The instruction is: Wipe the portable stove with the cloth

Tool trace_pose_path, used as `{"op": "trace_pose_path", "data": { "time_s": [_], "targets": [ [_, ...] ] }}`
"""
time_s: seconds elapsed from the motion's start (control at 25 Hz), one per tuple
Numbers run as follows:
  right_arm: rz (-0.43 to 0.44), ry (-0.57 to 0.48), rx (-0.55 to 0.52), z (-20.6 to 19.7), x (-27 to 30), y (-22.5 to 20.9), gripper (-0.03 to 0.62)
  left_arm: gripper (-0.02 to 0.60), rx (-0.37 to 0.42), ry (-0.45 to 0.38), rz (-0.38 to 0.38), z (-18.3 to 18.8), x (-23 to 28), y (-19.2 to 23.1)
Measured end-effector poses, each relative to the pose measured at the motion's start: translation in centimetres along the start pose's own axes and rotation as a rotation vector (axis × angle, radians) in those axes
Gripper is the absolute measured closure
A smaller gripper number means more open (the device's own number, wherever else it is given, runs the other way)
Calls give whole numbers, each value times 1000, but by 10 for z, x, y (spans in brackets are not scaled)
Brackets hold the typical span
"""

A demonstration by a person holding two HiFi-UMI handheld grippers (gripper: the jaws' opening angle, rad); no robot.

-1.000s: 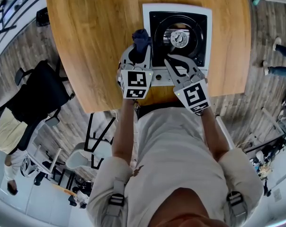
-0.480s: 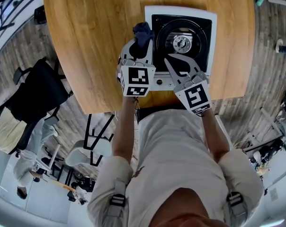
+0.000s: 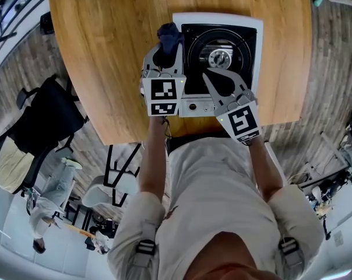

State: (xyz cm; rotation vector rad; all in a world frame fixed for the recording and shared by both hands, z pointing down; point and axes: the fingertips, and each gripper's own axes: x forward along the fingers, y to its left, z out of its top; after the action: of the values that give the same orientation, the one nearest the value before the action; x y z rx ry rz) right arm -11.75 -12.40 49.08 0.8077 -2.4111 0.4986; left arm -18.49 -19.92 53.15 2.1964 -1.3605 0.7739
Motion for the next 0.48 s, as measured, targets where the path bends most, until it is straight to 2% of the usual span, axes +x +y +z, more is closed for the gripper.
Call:
{"op": "trace_pose_path", "data": {
  "time_s": [0.48],
  "targets": [
    [-25,-9,11,1,-7,-10,574,485,0,-22,31,19,21,14]
  ]
}}
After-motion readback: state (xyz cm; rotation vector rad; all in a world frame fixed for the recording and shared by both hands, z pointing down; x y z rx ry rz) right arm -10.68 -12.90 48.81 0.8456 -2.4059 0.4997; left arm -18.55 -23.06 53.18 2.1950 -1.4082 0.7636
